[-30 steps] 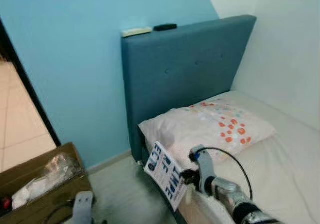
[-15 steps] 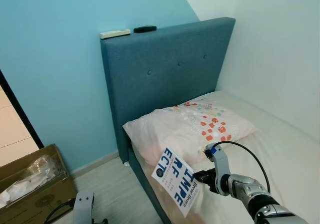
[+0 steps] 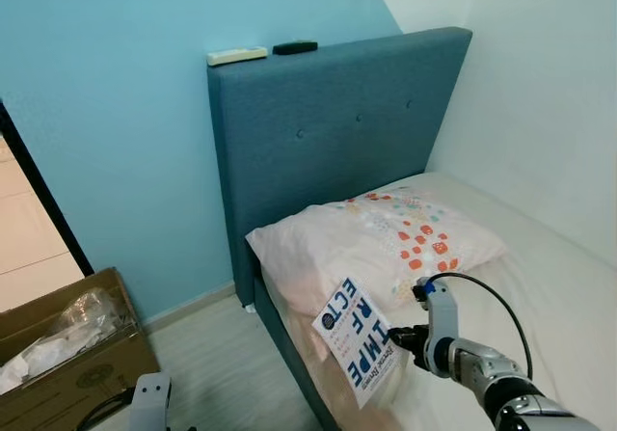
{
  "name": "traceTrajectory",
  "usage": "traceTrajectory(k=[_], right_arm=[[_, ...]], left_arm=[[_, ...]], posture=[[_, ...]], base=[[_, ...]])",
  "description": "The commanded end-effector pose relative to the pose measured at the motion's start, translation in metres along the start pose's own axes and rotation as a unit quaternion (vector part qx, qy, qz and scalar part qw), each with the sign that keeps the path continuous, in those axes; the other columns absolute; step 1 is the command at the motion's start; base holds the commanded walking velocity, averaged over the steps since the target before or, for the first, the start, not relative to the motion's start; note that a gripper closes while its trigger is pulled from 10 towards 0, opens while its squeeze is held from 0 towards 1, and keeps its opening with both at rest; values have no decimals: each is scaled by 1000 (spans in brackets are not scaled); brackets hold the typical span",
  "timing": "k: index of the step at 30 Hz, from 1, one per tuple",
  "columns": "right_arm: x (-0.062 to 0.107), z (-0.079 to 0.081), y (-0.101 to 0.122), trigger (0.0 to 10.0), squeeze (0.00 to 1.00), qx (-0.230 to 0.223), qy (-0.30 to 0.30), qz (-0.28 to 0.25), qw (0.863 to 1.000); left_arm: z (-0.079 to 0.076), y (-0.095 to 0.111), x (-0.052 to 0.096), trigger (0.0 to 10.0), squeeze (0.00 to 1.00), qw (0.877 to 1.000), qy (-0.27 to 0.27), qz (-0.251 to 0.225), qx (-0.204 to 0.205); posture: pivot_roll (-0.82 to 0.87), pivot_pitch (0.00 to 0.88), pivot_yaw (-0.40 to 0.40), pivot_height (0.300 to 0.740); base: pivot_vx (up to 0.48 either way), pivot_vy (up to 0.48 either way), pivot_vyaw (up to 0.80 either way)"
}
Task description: Clean up the room
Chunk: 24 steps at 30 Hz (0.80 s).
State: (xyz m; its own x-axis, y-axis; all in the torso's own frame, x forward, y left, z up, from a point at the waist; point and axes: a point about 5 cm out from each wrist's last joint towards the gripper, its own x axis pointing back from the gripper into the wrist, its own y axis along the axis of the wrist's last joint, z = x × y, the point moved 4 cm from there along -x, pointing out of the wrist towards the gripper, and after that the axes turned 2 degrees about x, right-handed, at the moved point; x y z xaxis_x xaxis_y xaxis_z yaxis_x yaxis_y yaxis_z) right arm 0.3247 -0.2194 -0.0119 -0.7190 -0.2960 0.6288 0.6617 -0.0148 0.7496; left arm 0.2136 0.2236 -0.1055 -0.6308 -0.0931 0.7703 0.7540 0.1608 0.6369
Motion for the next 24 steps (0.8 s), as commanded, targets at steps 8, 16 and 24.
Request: traceTrajectory(k=[8,16,24], right_arm=[[9,-13,12,10000,0,-9,-1,-6,1000],[16,-27,-1,10000,0,9,-26,31,999],[26,-43,8,10000,0,0,-54,18,998]], left_arm=[[15,70,-2,10000,0,994,4,-108,26],[16,118,2,10000,0,983,-14,-182,34],[15,137,6,10000,0,975,-30,-216,30]], posture=[[-66,0,-35,673],[-57,0,-32,648],[-44,0,-29,623]], base=[[0,0,0],[0,0,0],[0,0,0]])
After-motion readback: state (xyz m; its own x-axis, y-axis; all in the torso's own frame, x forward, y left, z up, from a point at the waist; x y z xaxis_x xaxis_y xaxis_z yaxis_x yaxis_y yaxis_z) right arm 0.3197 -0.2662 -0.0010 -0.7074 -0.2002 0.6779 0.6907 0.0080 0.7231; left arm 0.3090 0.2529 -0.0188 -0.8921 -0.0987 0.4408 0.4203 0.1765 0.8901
